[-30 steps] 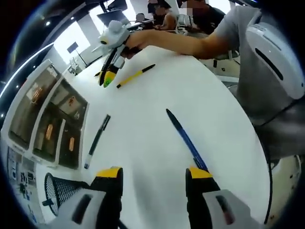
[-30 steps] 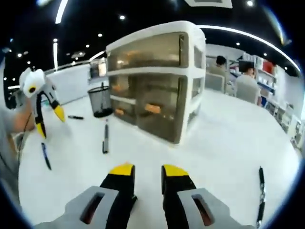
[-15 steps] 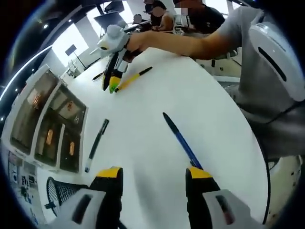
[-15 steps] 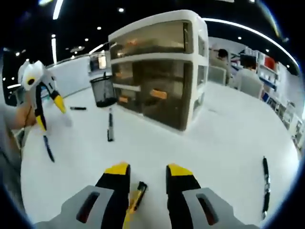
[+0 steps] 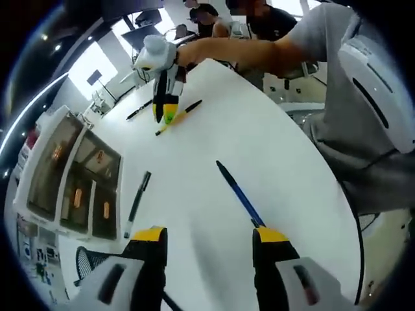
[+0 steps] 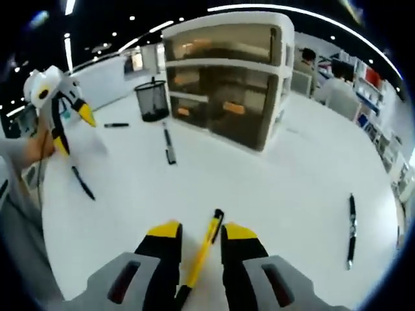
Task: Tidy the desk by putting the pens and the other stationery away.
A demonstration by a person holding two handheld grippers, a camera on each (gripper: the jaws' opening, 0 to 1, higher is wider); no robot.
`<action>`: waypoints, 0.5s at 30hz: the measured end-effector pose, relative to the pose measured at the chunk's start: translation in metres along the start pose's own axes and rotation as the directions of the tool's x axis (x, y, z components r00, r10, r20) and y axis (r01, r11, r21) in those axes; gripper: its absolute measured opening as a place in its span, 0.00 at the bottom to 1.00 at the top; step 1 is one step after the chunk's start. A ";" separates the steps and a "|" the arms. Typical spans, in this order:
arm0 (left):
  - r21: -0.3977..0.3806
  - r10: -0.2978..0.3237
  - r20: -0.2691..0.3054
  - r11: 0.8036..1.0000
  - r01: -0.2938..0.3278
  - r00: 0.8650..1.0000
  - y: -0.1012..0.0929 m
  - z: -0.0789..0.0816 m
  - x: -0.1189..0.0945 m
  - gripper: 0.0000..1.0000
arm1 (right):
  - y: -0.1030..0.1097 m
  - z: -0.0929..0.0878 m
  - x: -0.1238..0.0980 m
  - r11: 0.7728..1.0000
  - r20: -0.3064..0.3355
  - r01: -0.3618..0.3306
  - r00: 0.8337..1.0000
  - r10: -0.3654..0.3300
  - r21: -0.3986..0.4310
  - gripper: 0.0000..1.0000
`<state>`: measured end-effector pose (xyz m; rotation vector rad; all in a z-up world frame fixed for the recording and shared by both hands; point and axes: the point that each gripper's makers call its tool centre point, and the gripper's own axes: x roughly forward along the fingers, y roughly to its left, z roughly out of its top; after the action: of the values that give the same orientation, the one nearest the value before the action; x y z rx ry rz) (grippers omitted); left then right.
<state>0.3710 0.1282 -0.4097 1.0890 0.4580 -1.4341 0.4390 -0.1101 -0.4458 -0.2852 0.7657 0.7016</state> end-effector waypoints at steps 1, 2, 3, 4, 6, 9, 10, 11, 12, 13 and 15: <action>0.002 0.001 -0.003 1.000 -0.001 1.000 0.000 0.000 0.000 0.53 | 0.000 0.000 0.000 1.000 -0.002 0.003 1.000 -0.003 0.000 0.20; 0.005 0.001 -0.006 1.000 -0.001 1.000 -0.001 0.000 0.000 0.53 | 0.000 -0.001 -0.003 1.000 -0.017 0.011 1.000 -0.011 -0.005 0.20; 0.006 0.000 -0.009 1.000 0.000 1.000 -0.002 0.000 0.001 0.53 | -0.001 -0.003 -0.006 1.000 -0.038 0.022 0.999 -0.023 -0.007 0.19; 0.011 -0.003 -0.011 1.000 0.003 1.000 -0.003 0.000 0.002 0.53 | -0.001 -0.007 -0.009 1.000 -0.069 0.028 0.997 -0.029 -0.009 0.18; 0.017 -0.011 -0.010 1.000 0.011 1.000 -0.005 0.002 0.002 0.53 | 0.000 -0.015 -0.012 1.000 -0.128 0.018 0.992 -0.020 -0.016 0.18; 0.027 -0.041 0.013 0.999 0.041 0.999 -0.012 0.008 0.003 0.53 | 0.016 -0.007 -0.011 0.995 -0.084 -0.077 0.993 0.082 0.064 0.15; 0.030 -0.039 0.013 0.999 0.038 0.999 -0.013 0.009 0.003 0.53 | 0.016 -0.008 -0.011 0.993 -0.092 -0.087 0.991 0.094 0.075 0.15; 0.034 -0.034 0.008 0.999 0.034 0.999 -0.013 0.009 0.004 0.53 | 0.014 -0.009 -0.010 0.995 -0.107 -0.073 0.991 0.080 0.070 0.15; 0.037 -0.033 0.003 0.999 0.032 0.999 -0.013 0.008 0.004 0.53 | 0.010 -0.013 -0.010 0.997 -0.129 -0.051 0.990 0.059 0.064 0.15; 0.039 -0.032 -0.003 0.999 0.032 0.999 -0.013 0.007 0.004 0.53 | 0.006 -0.016 -0.009 0.998 -0.156 -0.028 0.987 0.036 0.050 0.15; 0.040 -0.034 -0.008 0.999 0.034 0.999 -0.013 0.006 0.004 0.53 | 0.003 -0.020 -0.003 0.998 -0.176 -0.024 0.984 0.032 0.050 0.15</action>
<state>0.3574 0.1238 -0.4144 1.1241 0.4563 -1.4749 0.4244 -0.1195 -0.4576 -0.2961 0.9562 0.6896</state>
